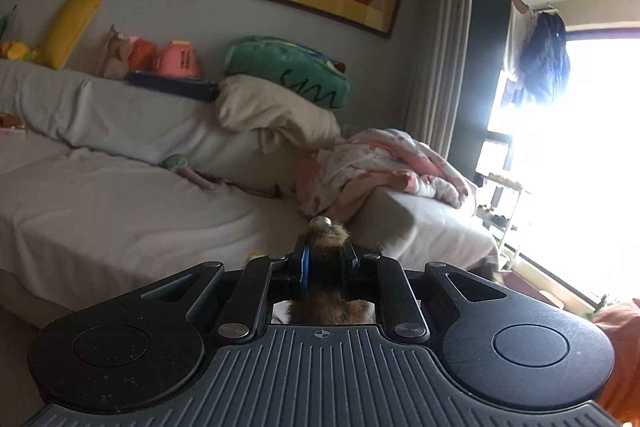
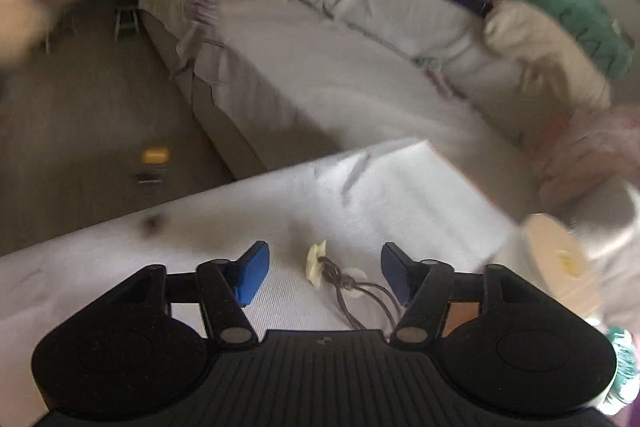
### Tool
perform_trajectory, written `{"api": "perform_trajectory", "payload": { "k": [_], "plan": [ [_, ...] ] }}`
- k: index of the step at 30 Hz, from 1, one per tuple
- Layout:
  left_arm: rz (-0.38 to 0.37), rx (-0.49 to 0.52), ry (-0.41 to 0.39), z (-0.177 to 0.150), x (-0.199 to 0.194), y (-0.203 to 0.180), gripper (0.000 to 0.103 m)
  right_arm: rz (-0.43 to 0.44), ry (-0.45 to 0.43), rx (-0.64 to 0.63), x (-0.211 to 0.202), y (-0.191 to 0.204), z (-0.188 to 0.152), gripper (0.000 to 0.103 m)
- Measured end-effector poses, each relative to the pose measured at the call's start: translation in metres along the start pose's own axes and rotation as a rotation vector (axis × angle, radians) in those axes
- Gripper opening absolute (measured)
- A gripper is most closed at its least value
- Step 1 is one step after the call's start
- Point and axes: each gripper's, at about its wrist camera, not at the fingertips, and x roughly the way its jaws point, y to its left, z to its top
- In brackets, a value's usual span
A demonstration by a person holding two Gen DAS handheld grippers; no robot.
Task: Organize soft objects
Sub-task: 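Lift the fur toy with the left tool while the right tool grasps the earphone cable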
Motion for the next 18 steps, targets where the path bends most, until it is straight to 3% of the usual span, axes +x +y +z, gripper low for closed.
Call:
{"api": "perform_trajectory", "payload": {
  "k": [2, 3, 6, 10, 13, 18],
  "plan": [
    [-0.001, -0.005, 0.0, -0.001, -0.002, 0.002, 0.016, 0.012, 0.048, 0.056, 0.01, -0.008, 0.002, 0.017],
    [-0.003, -0.005, 0.002, -0.001, -0.004, 0.001, 0.016, 0.032, 0.054, 0.089, 0.008, -0.014, 0.001, 0.011],
    [-0.034, 0.004, 0.01, 0.001, -0.006, -0.008, 0.016, 0.041, -0.025, 0.152, -0.027, -0.027, -0.005, 0.011],
    [-0.127, 0.015, 0.03, 0.005, -0.006, -0.035, 0.016, 0.065, -0.155, 0.237, -0.107, -0.047, -0.027, 0.011],
    [-0.199, 0.066, 0.04, 0.01, -0.003, -0.07, 0.016, 0.028, -0.23, 0.271, -0.174, -0.063, -0.058, 0.011],
    [-0.324, 0.143, 0.053, 0.019, 0.007, -0.139, 0.017, -0.105, -0.251, 0.346, -0.256, -0.086, -0.133, 0.011]
  ]
}}
